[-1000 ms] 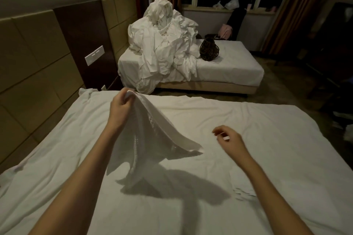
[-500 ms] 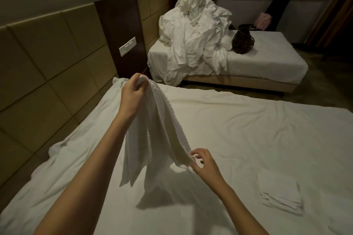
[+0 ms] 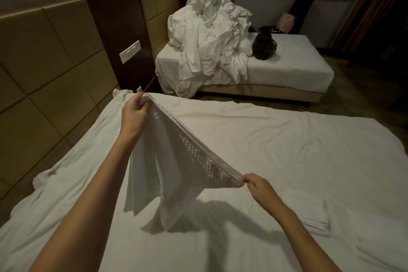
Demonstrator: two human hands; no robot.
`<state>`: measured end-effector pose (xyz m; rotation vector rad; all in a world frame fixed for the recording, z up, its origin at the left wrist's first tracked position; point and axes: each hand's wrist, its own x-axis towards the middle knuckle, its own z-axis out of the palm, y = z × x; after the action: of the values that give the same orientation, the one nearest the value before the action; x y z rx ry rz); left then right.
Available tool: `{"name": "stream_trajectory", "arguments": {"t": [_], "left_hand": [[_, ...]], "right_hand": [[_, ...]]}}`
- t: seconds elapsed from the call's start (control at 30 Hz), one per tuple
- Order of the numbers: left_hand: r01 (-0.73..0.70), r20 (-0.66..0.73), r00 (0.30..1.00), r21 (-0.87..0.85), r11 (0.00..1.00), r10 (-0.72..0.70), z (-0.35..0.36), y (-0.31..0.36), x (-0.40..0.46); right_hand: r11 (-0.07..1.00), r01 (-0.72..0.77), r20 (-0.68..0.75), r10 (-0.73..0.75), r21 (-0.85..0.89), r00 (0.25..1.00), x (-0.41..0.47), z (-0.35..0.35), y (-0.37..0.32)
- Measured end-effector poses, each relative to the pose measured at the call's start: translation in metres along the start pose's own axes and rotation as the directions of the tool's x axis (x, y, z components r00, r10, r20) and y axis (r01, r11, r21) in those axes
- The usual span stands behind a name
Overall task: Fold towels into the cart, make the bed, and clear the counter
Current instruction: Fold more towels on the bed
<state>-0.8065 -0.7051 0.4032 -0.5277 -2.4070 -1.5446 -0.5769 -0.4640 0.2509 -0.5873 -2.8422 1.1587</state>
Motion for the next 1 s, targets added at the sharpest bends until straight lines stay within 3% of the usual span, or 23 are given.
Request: {"name": "stream_trajectory", "arguments": {"t": [0.13, 0.27, 0.43, 0.57, 0.9, 1.0], "left_hand": [[0.005, 0.029, 1.0, 0.003, 1.0, -0.005, 0.001, -0.003, -0.002], [0.025, 0.083, 0.996, -0.071, 0.997, -0.019, -0.009, -0.001, 0.007], [0.105, 0.241, 0.97, -0.309, 0.945, -0.029, -0.023, 0.002, 0.003], [0.19, 0.326, 0.944, -0.417, 0.889, -0.049, -0.018, 0.002, -0.004], [0.338, 0.363, 0.914, -0.432, 0.836, -0.181, 0.001, -0.009, -0.009], [0.32, 0.359, 0.92, -0.463, 0.827, -0.155, -0.001, -0.004, -0.008]], "right_hand": [[0.997, -0.032, -0.024, 0.03, -0.073, 0.999, -0.011, -0.037, 0.007], [0.965, -0.007, -0.264, 0.079, 0.263, 0.961, -0.003, -0.085, -0.013], [0.925, 0.107, -0.355, 0.032, 0.365, 0.934, -0.003, -0.153, -0.042], [0.853, 0.139, -0.419, 0.1, 0.503, 0.902, -0.01, -0.174, -0.033], [0.922, 0.065, -0.469, 0.132, 0.382, 0.873, -0.015, -0.158, -0.02], [0.907, 0.088, -0.478, 0.133, 0.412, 0.868, -0.017, -0.164, -0.03]]}}
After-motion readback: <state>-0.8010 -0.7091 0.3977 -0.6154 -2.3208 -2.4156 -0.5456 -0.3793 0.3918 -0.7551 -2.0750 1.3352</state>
